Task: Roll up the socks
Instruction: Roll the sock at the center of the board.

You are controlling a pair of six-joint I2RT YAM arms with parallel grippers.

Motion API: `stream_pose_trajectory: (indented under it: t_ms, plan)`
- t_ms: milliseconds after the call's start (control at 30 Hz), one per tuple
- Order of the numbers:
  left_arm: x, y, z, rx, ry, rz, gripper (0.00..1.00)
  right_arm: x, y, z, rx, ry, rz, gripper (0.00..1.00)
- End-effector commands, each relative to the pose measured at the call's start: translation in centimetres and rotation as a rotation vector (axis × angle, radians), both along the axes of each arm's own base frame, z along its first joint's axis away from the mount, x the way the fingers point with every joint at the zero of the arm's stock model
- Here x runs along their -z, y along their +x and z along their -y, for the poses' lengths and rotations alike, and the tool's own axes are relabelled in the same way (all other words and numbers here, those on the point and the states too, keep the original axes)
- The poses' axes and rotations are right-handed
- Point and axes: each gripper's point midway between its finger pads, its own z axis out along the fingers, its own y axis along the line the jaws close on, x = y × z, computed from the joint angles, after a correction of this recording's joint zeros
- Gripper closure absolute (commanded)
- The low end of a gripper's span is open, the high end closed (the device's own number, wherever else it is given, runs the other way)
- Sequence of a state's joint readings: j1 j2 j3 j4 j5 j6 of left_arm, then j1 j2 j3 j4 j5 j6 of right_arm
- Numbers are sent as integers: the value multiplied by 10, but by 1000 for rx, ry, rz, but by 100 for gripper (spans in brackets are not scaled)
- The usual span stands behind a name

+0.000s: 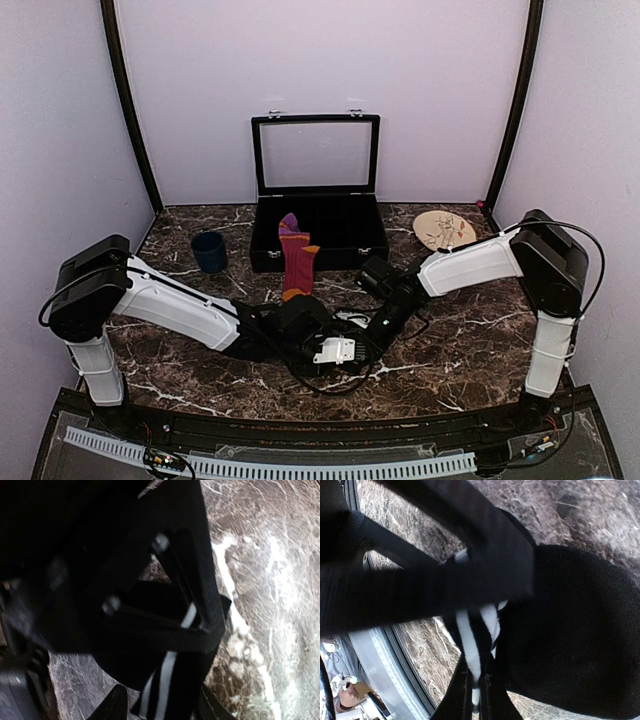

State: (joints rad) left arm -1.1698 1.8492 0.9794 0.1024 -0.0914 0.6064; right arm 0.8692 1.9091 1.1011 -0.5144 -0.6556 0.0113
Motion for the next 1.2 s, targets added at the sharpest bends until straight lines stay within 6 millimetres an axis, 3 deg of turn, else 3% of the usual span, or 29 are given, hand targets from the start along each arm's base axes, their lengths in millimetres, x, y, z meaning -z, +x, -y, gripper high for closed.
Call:
stream_pose_trajectory:
  t_ms: [0, 367, 600, 933, 1067, 1167]
  plan:
    - [-9, 0, 14, 40, -14, 15, 55, 10, -4, 9, -6, -54, -31, 100]
    - [1, -9, 16, 87, 44, -46, 69, 10, -4, 9, -10, -55, -25, 100]
    - [12, -15, 11, 89, 94, -93, 100, 9, -1, 9, -5, -54, -16, 100]
    - [26, -18, 1, 60, 144, -184, 100, 8, 1, 12, 8, -58, -10, 100]
    - [23, -16, 0, 45, 136, -243, 100, 8, 2, 14, 18, -64, -3, 82]
    - [23, -16, -3, 36, 147, -282, 100, 7, 2, 15, 30, -59, -3, 76]
